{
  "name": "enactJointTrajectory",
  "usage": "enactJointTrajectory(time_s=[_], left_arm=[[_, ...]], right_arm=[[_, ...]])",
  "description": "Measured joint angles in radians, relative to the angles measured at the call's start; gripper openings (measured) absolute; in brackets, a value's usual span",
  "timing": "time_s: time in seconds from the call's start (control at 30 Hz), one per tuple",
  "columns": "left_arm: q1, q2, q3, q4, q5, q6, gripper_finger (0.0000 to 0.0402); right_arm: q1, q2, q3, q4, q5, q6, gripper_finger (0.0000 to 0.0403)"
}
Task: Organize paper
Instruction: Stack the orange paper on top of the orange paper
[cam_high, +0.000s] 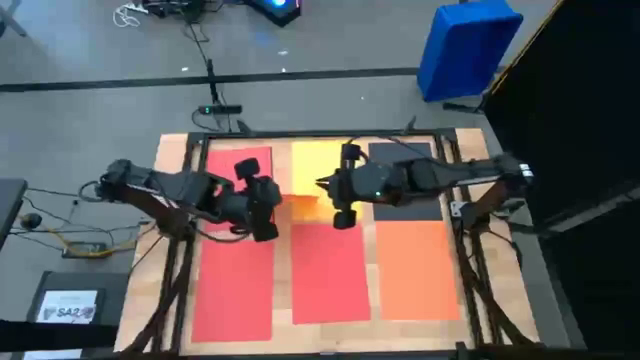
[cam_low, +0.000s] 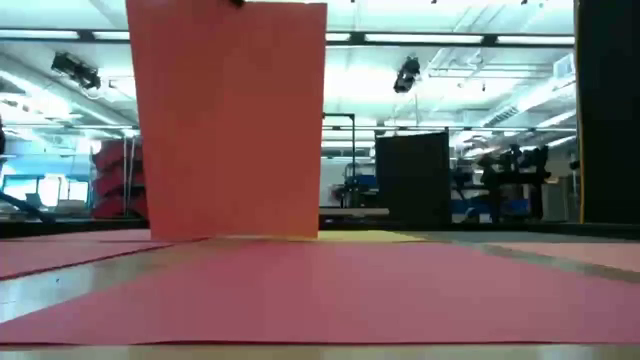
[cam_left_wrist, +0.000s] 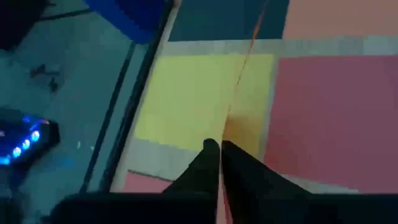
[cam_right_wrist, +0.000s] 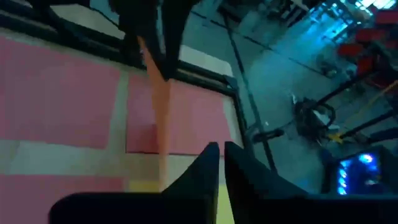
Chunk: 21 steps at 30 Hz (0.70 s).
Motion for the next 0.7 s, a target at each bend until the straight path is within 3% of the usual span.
enactJointTrajectory(time_s=[0.23,0.37,0.5,0.6,0.7], left_arm=[[0.011,0.003,0.000,-0.033,0.005,0.009,0.0000],[0.021,0.003,0.000,-0.035,0.006,0.009,0.0000],[0.022,0.003,0.000,-0.042,0.006,0.008,0.0000],[0.022,0.003,0.000,-0.042,0.006,0.008,0.0000],[0.022,0.003,0.000,-0.048,0.013,0.007,0.0000]], right_arm=[[-0.032,-0.032,0.000,-0.200,-0.125,0.154,0.0022],[-0.051,-0.028,-0.010,-0.260,-0.171,0.151,0.0081],[-0.106,-0.035,-0.082,-0.234,-0.268,0.154,0.0165],[-0.175,-0.060,-0.203,-0.101,-0.354,0.160,0.0226],[-0.237,-0.086,-0.410,0.221,-0.479,0.161,0.0269]])
